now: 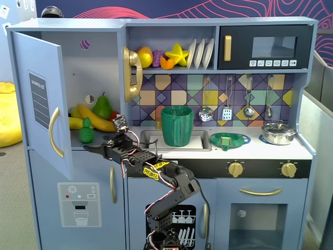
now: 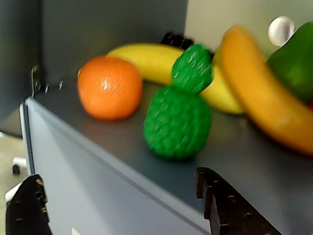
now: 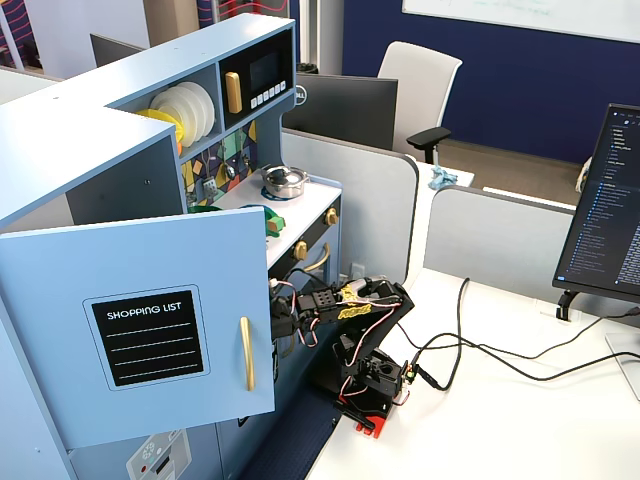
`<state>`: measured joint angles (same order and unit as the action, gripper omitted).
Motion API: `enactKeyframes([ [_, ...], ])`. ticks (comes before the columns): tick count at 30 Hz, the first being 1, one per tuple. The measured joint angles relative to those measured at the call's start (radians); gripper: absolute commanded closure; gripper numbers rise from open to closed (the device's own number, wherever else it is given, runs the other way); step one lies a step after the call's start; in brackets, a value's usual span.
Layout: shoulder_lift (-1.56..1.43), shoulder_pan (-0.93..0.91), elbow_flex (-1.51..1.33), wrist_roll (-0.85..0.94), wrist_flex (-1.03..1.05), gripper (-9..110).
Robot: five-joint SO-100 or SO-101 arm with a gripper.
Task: Pick up the green pineapple from the left cabinet and place it in the green recipient
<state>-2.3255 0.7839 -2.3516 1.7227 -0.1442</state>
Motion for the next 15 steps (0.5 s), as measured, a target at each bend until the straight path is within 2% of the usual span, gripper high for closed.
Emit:
enactKeyframes([
  [8, 0.150, -0.009, 0.071, -0.124, -0.101, 60],
  [15, 0.267, -0.040, 0.133, -0.140, -0.143, 61],
])
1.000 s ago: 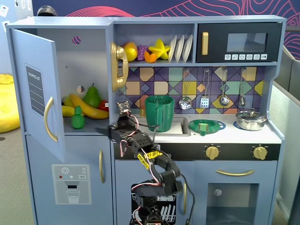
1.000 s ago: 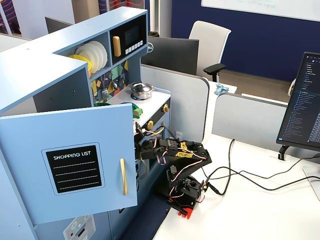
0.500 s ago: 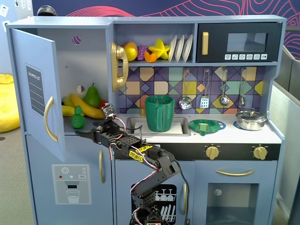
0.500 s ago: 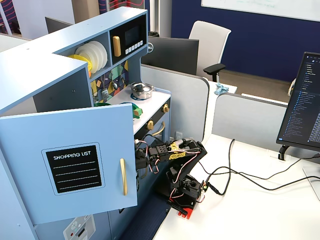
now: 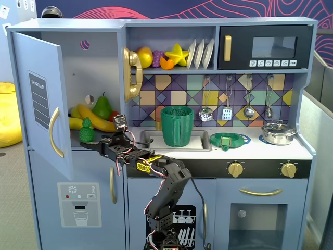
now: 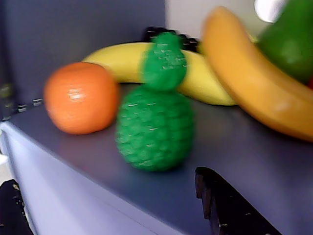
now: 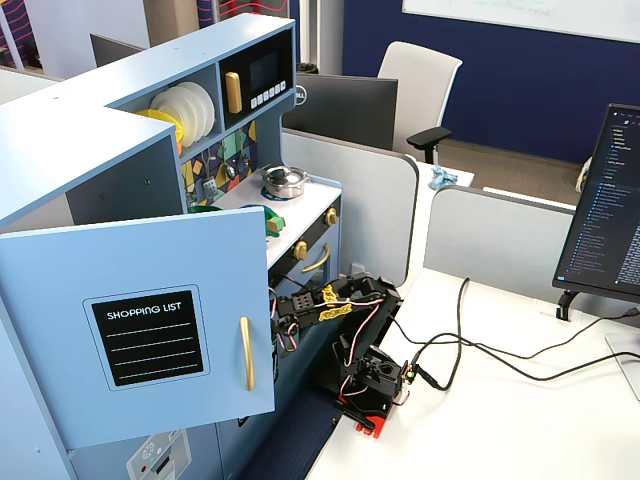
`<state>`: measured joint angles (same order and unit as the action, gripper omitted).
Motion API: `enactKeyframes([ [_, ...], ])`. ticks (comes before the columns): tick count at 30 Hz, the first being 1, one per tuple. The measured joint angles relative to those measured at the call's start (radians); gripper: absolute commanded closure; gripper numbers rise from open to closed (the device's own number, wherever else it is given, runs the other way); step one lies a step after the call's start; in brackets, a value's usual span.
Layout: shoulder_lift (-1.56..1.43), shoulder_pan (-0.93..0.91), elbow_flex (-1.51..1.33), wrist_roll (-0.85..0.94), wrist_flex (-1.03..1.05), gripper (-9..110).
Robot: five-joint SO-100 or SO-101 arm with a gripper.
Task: Pick up the green pineapple from the left cabinet and place it in the green recipient
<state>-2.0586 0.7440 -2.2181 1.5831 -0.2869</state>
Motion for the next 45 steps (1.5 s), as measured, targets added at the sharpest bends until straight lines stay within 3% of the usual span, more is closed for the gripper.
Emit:
enactKeyframes([
  [39, 0.523, -0.020, 0.480, 0.021, -0.069, 66],
  [41, 0.545, -0.020, 0.503, 0.021, -0.069, 74],
  [43, 0.558, -0.020, 0.518, 0.026, -0.069, 102],
  [45, 0.561, -0.020, 0.518, 0.034, -0.069, 102],
])
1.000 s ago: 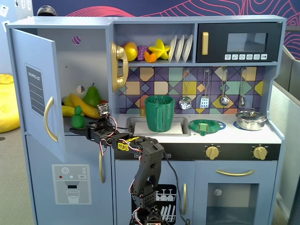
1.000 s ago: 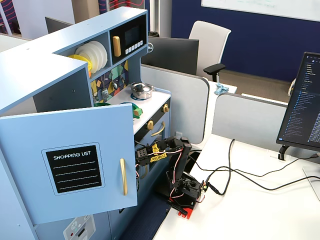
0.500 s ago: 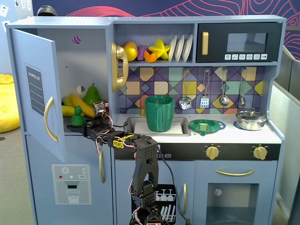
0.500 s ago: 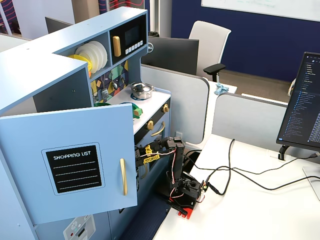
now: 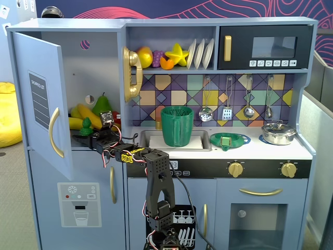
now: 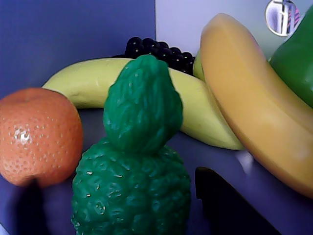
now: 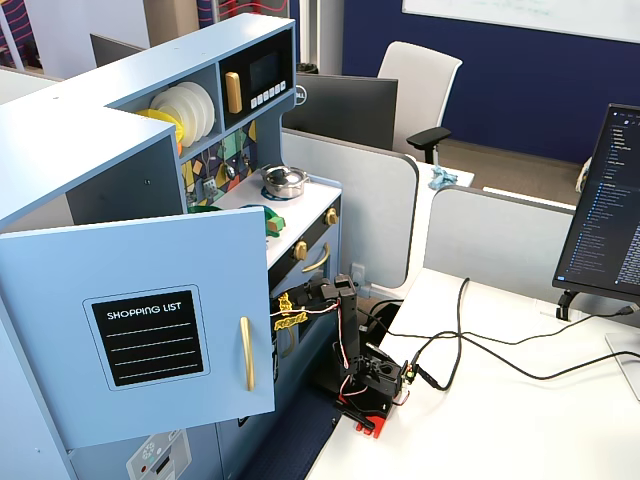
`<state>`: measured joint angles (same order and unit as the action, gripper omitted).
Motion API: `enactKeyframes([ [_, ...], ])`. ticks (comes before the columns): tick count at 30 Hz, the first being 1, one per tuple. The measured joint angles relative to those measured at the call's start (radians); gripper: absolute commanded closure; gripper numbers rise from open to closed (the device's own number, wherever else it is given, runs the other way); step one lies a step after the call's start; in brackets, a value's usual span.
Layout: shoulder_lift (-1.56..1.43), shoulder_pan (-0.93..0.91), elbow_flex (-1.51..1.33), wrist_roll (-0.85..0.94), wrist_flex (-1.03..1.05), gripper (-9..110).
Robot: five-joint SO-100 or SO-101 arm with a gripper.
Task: Pick up the green pineapple from the left cabinet and place it in the green recipient
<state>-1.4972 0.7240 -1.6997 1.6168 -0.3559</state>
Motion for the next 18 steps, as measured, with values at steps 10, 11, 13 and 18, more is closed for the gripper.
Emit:
enactKeyframes([
  [10, -0.058, 0.063, -0.107, 0.095, -0.120, 101],
  [11, -0.092, 0.077, -0.140, 0.130, -0.121, 101],
  [13, -0.187, 0.098, -0.221, 0.204, -0.123, 101],
  [18, -0.548, 0.150, -0.489, 0.336, -0.064, 101],
])
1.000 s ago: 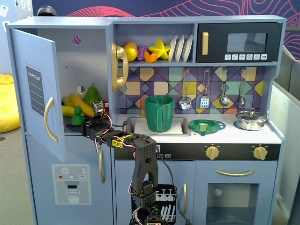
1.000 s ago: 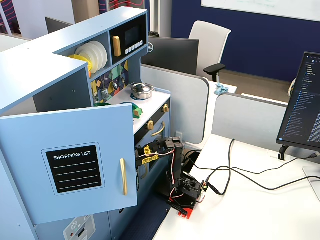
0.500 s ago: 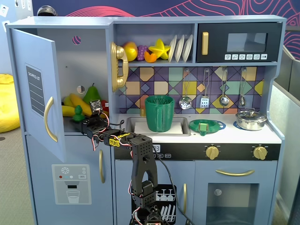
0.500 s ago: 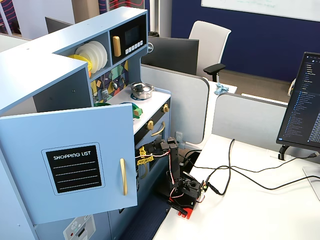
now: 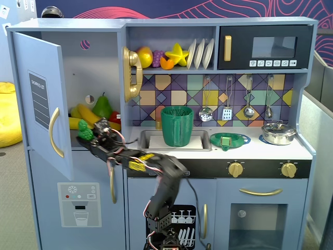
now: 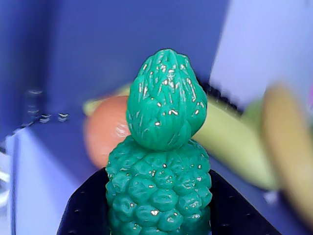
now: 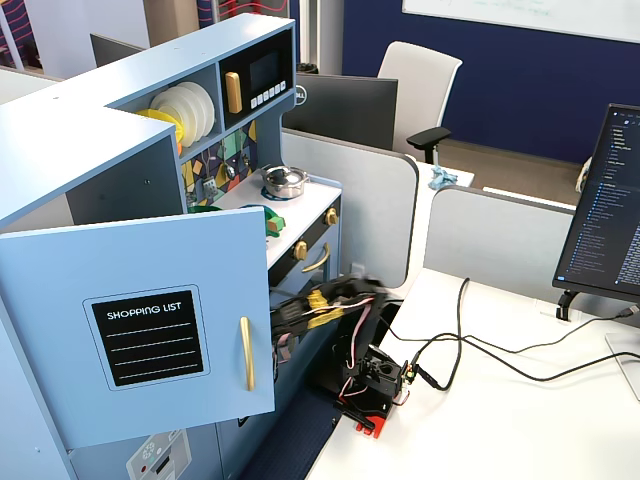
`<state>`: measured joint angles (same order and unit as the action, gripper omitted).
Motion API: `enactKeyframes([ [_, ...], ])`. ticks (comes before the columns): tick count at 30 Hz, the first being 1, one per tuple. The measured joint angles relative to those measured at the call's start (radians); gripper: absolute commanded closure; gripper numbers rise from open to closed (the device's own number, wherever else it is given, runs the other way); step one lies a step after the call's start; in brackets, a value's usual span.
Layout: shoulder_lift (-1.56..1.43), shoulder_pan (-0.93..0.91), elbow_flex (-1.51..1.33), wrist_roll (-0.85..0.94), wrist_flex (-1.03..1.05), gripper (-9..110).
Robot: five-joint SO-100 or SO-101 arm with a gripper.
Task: Pick up the green pineapple from the left cabinet and place it in the green recipient
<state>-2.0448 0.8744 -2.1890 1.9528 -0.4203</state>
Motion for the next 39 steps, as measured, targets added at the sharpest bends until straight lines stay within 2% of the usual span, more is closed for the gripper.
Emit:
enactKeyframes([
  [6, -0.517, 0.029, -0.204, 0.051, 0.218, 102],
  [10, -0.782, -0.117, -0.163, 0.034, 0.514, 102],
  [13, -0.871, -0.256, -0.072, -0.002, 0.744, 102],
  [15, -0.893, -0.341, -0.009, -0.037, 0.824, 102],
  [19, -0.804, -0.528, 0.135, -0.110, 0.908, 102],
  [26, -0.460, -0.816, 0.407, -0.249, 0.973, 101],
  [33, -0.114, -0.936, 0.637, -0.282, 0.976, 101],
  [39, 0.138, -0.950, 0.831, -0.256, 0.976, 101],
])
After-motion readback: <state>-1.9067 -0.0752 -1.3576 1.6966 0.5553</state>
